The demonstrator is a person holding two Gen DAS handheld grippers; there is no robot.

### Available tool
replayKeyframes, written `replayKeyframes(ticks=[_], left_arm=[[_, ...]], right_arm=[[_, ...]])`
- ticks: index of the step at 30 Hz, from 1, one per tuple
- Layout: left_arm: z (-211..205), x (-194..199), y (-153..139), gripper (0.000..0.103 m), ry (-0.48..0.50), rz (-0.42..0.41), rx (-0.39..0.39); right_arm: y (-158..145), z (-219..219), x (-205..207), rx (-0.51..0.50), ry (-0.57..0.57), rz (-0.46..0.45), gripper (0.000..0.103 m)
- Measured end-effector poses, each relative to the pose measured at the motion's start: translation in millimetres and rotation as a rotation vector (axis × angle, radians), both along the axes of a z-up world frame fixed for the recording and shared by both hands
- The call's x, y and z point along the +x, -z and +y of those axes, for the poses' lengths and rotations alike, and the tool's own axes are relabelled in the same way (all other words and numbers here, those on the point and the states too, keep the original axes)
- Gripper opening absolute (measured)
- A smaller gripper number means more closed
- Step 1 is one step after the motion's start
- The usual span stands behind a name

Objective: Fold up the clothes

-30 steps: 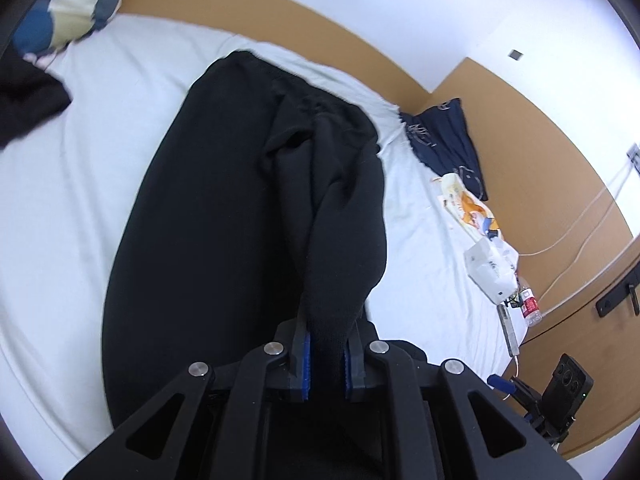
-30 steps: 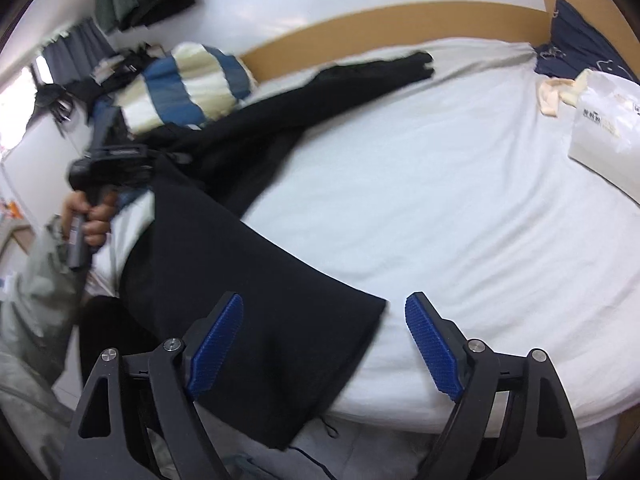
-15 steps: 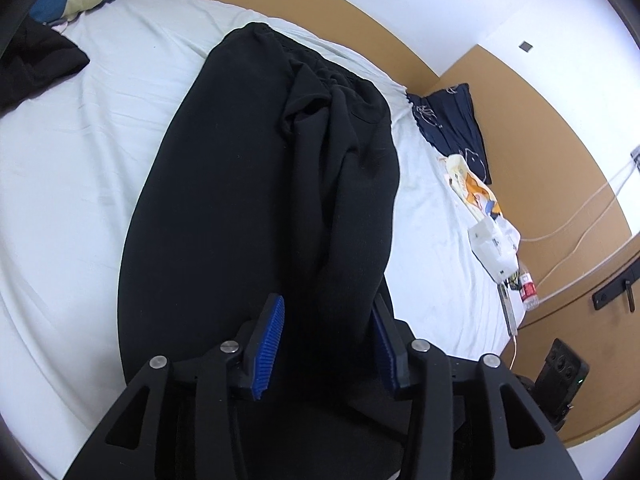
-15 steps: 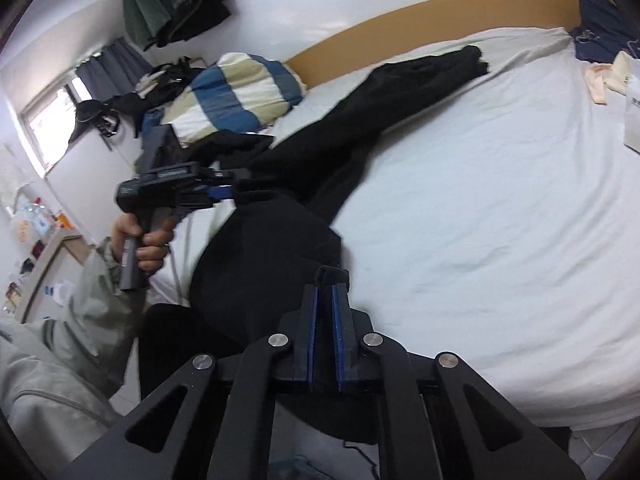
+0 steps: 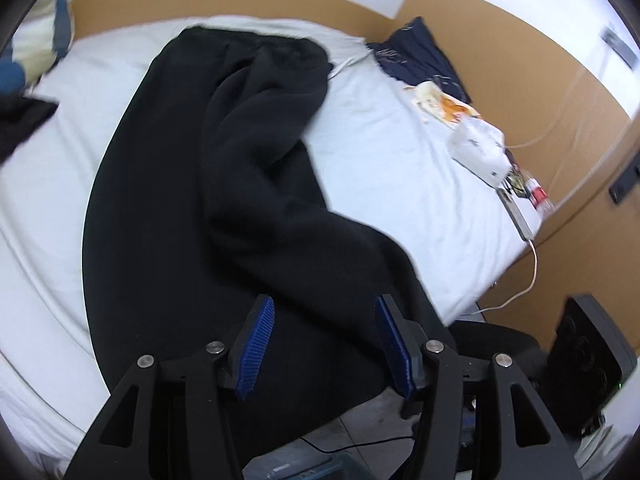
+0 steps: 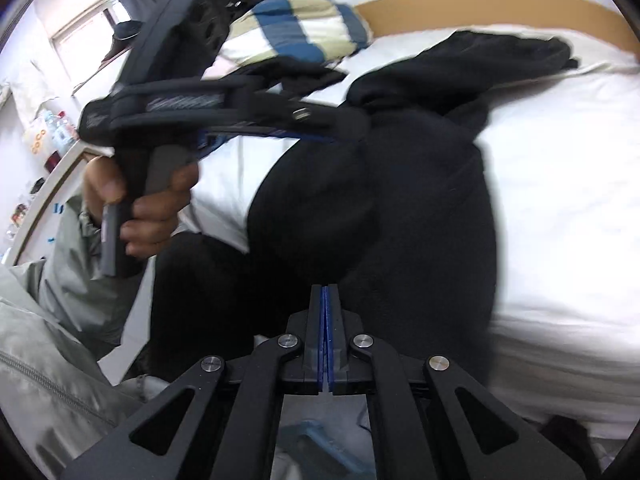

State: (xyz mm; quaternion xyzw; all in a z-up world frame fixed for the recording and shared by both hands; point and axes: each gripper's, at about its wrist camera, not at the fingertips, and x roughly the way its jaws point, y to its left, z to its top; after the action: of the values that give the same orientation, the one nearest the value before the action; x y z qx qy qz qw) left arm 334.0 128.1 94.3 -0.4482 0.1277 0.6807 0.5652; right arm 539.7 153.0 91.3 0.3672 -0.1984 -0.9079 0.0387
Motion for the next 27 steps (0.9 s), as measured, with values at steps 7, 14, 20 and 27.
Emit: replayKeyframes(ticks=[7,14,20,27], left_arm=[[28,16,7,0.065,0.072,-0.033,-0.023],[66,42,26,0.065,0.122,0.043,-0.071],[64,47,37,0.016,0.117,0.095,-0.097],[-17,33,22,0.008,-0.037,-0.005,0.09]], right_arm=[[-29,100,60,-0.054,0.332,0.136,0.037],[-3,173,31,-0.137,0.474,0.205,0.037],[32,204,8,-0.291,0.473,0.169,0.037],[13,186,1,-0.29,0.38,0.224,0.041]])
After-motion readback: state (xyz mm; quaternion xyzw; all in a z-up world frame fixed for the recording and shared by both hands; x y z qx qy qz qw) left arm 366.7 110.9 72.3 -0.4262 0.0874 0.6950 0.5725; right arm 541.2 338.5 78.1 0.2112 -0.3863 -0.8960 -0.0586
